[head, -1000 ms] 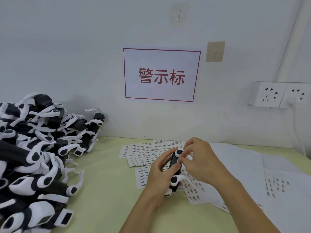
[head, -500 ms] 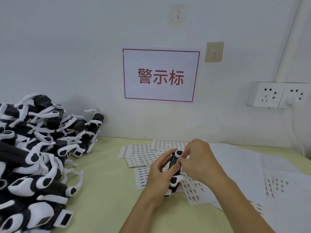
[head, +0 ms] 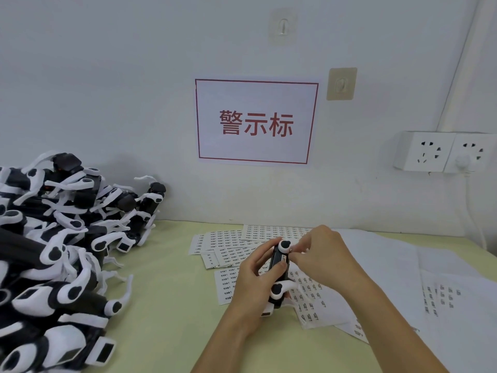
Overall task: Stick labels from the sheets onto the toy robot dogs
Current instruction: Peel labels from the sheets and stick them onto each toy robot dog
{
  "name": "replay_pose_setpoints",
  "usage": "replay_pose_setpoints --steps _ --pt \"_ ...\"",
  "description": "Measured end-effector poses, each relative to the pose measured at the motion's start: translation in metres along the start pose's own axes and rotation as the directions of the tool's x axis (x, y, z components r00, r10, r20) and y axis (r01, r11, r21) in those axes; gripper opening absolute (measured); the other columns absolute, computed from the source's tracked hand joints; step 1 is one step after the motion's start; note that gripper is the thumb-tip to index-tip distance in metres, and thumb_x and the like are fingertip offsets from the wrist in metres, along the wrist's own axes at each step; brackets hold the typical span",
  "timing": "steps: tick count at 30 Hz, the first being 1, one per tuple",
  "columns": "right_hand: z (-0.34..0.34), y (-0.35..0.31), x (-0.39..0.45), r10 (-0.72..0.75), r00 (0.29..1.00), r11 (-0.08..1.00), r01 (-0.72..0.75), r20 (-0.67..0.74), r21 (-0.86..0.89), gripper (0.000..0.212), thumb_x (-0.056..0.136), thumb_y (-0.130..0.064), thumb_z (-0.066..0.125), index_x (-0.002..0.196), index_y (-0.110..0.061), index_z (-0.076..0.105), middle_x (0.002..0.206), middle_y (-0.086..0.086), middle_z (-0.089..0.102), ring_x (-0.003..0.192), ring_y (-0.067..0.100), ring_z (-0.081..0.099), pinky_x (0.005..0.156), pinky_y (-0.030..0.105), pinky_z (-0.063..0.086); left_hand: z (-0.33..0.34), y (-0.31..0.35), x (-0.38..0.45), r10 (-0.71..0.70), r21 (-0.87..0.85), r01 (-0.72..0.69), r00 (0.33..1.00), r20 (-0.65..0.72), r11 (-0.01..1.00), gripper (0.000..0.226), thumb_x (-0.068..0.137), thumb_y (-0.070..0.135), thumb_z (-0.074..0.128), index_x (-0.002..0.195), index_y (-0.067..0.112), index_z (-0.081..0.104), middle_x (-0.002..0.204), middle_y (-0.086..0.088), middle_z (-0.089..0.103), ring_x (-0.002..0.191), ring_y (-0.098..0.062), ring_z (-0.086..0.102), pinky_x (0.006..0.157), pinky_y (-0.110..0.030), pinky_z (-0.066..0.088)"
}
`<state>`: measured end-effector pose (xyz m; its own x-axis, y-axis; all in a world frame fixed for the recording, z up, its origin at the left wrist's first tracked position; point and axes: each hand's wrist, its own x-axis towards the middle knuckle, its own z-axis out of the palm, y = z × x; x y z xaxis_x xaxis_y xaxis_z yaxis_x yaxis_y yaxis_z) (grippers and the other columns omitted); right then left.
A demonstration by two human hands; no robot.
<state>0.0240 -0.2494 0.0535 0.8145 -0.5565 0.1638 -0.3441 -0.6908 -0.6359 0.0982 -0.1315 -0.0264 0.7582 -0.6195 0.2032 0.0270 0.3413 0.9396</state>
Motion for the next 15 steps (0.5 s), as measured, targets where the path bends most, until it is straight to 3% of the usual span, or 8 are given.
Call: replay_pose_setpoints --steps 3,5,7,11,15 --pt "-0.0010 -0.0008 -0.0019 0.009 0.995 0.999 -0.013 0.095 0.036 0.024 0.085 -0.032 0.072 0.086 -0.008 0.078 0.090 0.008 0.076 0.076 0.019 0.070 0.059 0.022 0.051 -0.0009 0.0008 -0.0006 0.013 -0.002 -0.013 1.000 -0.009 1.000 0.047 0.080 0.018 0.072 0.124 0.033 0.067 0.129 0.003 0.067 0.122 -0.030 0.061 0.098 -0.053 0.053" --pt "0.0006 -0.0009 -0.0034 0.032 0.994 0.995 -0.041 0.100 0.086 0.028 0.085 -0.035 0.073 0.084 -0.008 0.078 0.098 0.013 0.074 0.090 0.026 0.070 0.076 0.035 0.056 -0.0011 0.0007 -0.0013 0.025 -0.004 -0.025 1.000 -0.011 1.000 0.051 0.077 0.013 0.070 0.124 0.033 0.067 0.129 0.004 0.066 0.117 -0.037 0.063 0.096 -0.055 0.053" --pt "0.0024 -0.0026 -0.0051 0.065 0.996 0.988 -0.074 0.068 0.139 0.022 0.083 -0.033 0.076 0.077 -0.013 0.080 0.094 0.011 0.076 0.094 0.025 0.070 0.080 0.040 0.056 -0.0010 0.0004 -0.0021 0.041 -0.007 -0.041 0.999 -0.004 0.999 0.052 0.077 0.009 0.068 0.124 0.033 0.067 0.129 0.004 0.066 0.109 -0.041 0.066 0.090 -0.050 0.057" --pt "0.0051 -0.0049 -0.0040 0.154 0.986 0.954 -0.166 0.067 0.250 0.010 0.077 -0.025 0.083 0.076 -0.015 0.080 0.084 0.002 0.076 0.089 0.017 0.070 0.081 0.035 0.055 -0.0003 0.0015 -0.0038 0.055 -0.029 -0.055 0.998 0.010 0.998 0.053 0.079 0.004 0.066 0.125 0.031 0.067 0.131 0.003 0.065 0.099 -0.040 0.070 0.080 -0.041 0.058" --pt "0.0013 -0.0027 -0.0029 0.201 0.972 0.919 -0.230 0.123 0.321 0.009 0.075 -0.020 0.084 0.077 -0.013 0.079 0.086 0.001 0.075 0.087 0.018 0.069 0.083 0.038 0.056 0.0000 0.0025 -0.0040 0.047 -0.048 -0.046 0.999 0.016 0.998 0.053 0.078 0.004 0.067 0.124 0.031 0.068 0.130 0.003 0.065 0.097 -0.040 0.070 0.079 -0.042 0.058"
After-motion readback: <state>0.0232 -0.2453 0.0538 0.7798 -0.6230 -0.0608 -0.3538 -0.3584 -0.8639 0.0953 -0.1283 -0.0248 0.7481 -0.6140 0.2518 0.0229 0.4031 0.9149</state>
